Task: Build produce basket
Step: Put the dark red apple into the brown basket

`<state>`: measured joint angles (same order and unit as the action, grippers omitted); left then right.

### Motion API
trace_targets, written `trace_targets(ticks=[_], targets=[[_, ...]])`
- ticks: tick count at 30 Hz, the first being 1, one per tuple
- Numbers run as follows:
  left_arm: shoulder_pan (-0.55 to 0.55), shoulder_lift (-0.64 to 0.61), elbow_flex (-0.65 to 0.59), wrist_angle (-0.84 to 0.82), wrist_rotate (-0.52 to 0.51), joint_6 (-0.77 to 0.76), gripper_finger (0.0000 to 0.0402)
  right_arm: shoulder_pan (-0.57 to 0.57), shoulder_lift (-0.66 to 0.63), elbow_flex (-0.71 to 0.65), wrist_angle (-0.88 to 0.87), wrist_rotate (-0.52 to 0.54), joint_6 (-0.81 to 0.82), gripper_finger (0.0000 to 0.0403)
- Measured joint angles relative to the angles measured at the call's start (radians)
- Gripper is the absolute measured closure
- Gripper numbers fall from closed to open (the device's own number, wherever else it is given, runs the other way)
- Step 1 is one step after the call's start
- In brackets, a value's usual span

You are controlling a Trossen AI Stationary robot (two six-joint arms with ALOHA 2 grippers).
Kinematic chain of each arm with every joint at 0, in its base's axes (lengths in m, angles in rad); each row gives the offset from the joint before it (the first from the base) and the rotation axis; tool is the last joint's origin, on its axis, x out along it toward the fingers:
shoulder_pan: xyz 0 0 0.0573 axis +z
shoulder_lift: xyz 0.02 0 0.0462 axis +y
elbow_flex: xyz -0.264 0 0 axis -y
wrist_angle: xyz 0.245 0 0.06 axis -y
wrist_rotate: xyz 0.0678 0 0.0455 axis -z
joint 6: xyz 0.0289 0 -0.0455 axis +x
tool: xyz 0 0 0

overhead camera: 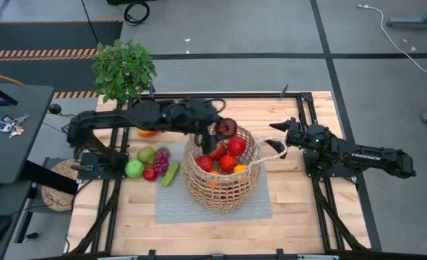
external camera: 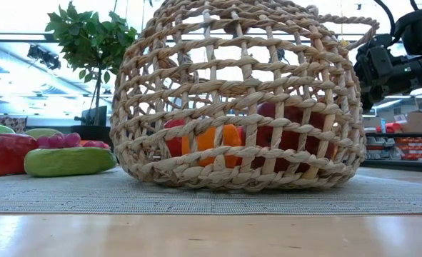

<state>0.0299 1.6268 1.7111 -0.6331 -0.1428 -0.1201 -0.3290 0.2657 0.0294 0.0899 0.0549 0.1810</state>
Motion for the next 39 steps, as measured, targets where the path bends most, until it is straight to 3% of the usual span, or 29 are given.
trace_targets(ticks=[7, 14, 27, 32, 39], targets=[[0.026, 0.118, 0.0, -0.019, 0.163, 0.018, 0.0074, 0.0, 0.01, 0.0, 0.009, -0.001, 0.0, 0.0009], [0.026, 0.144, 0.002, -0.01, 0.189, 0.062, 0.0074, 0.0, 0.009, 0.0, 0.015, 0.002, 0.0, 0.0009], [0.024, 0.141, 0.17, 0.031, 0.182, 0.043, 0.0074, 0.0, 0.009, 0.0, 0.029, 0.003, 0.0, 0.0009], [0.024, 0.141, 0.183, 0.032, 0.181, -0.041, 0.0074, 0.0, 0.009, -0.001, 0.029, 0.003, 0.0, 0.0009], [0.049, 0.141, 0.183, 0.015, 0.182, -0.322, 0.0074, 0.0, 0.009, -0.001, 0.029, 0.003, 0.0, 0.0009]])
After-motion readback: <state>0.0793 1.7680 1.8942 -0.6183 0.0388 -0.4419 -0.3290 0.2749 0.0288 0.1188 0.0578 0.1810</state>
